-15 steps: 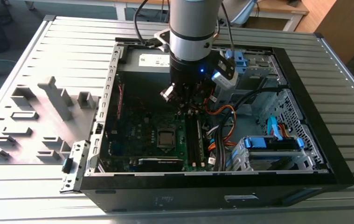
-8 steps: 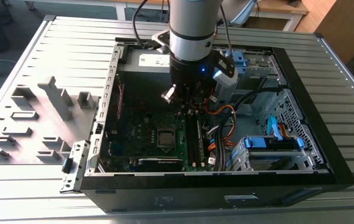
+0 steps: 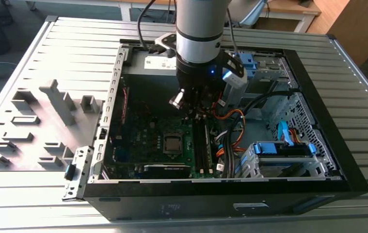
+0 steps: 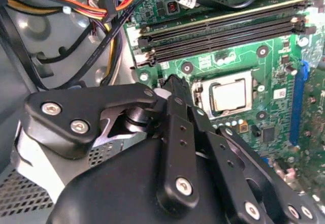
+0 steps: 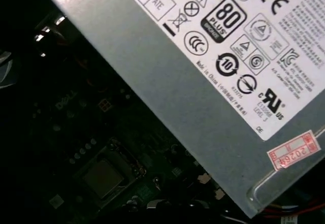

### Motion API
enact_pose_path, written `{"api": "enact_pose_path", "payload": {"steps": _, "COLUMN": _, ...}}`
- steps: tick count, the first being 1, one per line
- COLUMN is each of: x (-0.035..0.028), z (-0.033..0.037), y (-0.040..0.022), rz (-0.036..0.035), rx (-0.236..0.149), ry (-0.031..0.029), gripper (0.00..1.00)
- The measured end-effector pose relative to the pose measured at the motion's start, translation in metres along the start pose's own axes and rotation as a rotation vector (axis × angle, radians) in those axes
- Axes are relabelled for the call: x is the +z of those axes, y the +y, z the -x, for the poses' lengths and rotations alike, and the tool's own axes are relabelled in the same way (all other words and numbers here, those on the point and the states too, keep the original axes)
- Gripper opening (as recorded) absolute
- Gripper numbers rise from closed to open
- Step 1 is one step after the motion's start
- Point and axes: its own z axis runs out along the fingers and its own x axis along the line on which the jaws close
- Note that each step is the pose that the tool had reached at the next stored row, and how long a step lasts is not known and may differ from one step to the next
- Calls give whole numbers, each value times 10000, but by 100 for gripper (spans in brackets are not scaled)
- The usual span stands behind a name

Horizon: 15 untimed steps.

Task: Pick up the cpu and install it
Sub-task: 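Install the first cpu locking lever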

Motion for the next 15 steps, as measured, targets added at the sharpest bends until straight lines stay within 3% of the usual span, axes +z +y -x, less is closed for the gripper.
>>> {"api": "enact_pose_path", "payload": {"steps": 6, "x": 0, "z": -8, "y": 6, "rz": -48, "rx": -476, "ry": 21, "gripper": 11}}
{"api": "enact_pose_path", "payload": {"steps": 15, "x": 0, "z": -58, "y": 18, "rz": -78, "rx": -894, "ry": 24, "gripper": 11}}
